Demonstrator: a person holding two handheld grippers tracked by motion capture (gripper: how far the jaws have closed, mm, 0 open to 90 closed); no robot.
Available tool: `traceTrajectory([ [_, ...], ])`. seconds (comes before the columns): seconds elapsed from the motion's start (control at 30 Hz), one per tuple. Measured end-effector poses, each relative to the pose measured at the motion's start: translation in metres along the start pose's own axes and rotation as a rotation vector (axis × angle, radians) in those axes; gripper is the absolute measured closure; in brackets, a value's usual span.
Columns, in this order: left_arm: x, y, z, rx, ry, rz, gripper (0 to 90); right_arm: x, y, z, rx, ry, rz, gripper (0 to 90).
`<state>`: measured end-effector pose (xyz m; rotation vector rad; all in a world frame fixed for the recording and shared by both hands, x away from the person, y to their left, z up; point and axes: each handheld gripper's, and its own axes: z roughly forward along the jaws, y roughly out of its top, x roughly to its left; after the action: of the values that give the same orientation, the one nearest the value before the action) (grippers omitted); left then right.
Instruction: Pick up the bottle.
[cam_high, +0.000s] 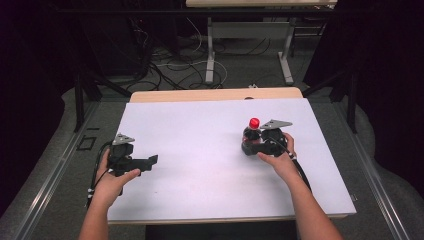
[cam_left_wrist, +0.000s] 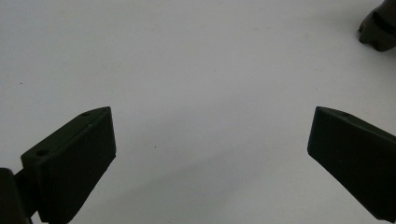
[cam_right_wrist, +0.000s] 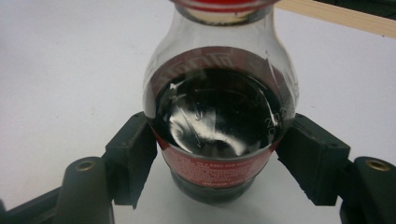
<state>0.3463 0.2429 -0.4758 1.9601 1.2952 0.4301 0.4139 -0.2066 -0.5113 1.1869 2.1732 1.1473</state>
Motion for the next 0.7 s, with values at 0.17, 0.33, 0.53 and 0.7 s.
traceTrajectory([
  [0.17, 0.001, 0.0, 0.0, 0.005, 0.004, 0.015, 1.2, 0.001, 0.001, -0.002, 0.008, 0.003, -0.008, 31.6],
  [0.33, 0.001, -0.001, 0.0, 0.003, 0.001, 0.005, 1.5, 0.003, 0.001, -0.003, 0.006, 0.007, -0.022, 32.0],
  [0.53, 0.0, -0.001, 0.001, 0.0, -0.004, -0.002, 1.6, 0.01, 0.003, -0.005, 0.009, 0.03, -0.053, 32.1],
  [0.7, -0.001, 0.0, 0.0, 0.003, -0.011, 0.008, 2.1, 0.018, 0.006, -0.008, 0.003, 0.063, -0.064, 32.0],
])
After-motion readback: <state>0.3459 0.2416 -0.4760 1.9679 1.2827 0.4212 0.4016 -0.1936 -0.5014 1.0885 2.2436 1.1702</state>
